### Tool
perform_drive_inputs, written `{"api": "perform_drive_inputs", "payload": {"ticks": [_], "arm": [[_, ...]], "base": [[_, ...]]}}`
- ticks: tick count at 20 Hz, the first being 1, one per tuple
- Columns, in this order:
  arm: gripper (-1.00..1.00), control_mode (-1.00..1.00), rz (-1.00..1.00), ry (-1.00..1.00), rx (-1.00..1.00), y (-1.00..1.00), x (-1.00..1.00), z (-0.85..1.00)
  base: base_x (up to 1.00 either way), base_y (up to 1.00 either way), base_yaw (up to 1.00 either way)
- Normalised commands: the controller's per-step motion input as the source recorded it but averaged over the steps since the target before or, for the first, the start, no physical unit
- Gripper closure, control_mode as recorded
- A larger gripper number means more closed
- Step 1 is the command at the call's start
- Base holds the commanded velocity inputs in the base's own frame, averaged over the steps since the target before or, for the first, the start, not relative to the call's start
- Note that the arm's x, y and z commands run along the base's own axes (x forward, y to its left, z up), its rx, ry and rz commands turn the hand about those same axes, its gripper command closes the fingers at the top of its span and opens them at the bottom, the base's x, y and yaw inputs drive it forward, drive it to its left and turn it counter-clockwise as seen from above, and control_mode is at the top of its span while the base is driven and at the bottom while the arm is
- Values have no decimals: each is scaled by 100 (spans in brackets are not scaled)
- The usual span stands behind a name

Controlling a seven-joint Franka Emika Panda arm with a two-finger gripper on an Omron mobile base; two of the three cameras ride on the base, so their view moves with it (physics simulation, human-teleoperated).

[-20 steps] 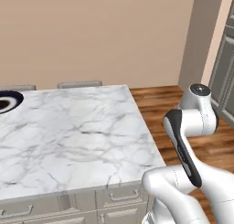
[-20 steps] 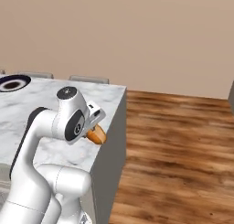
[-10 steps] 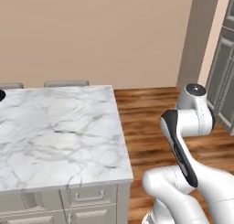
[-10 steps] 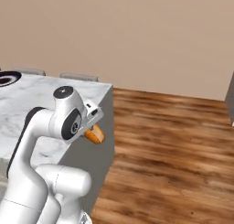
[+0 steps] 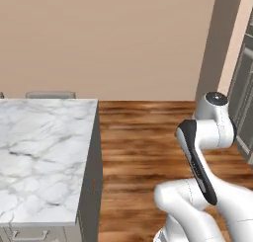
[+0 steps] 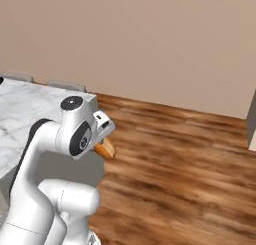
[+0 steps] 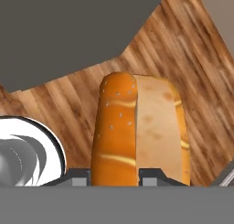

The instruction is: Move the hot dog bun to the plate on the dining table and place the condiment next to that plate. Then navigate to the fridge and take the sausage and place it on the plate as well.

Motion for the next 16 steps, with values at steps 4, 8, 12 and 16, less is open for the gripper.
{"api": "perform_drive_inputs", "payload": {"ticks": [4, 8, 12, 16], "arm": [[100, 100, 0, 0, 0, 0, 0, 0], [100, 100, 0, 0, 0, 0, 0, 0], [100, 100, 0, 0, 0, 0, 0, 0], [100, 100, 0, 0, 0, 0, 0, 0]], "base": [[99, -63, 41], [100, -50, 45], [100, -59, 42], [88, -74, 37]]}}
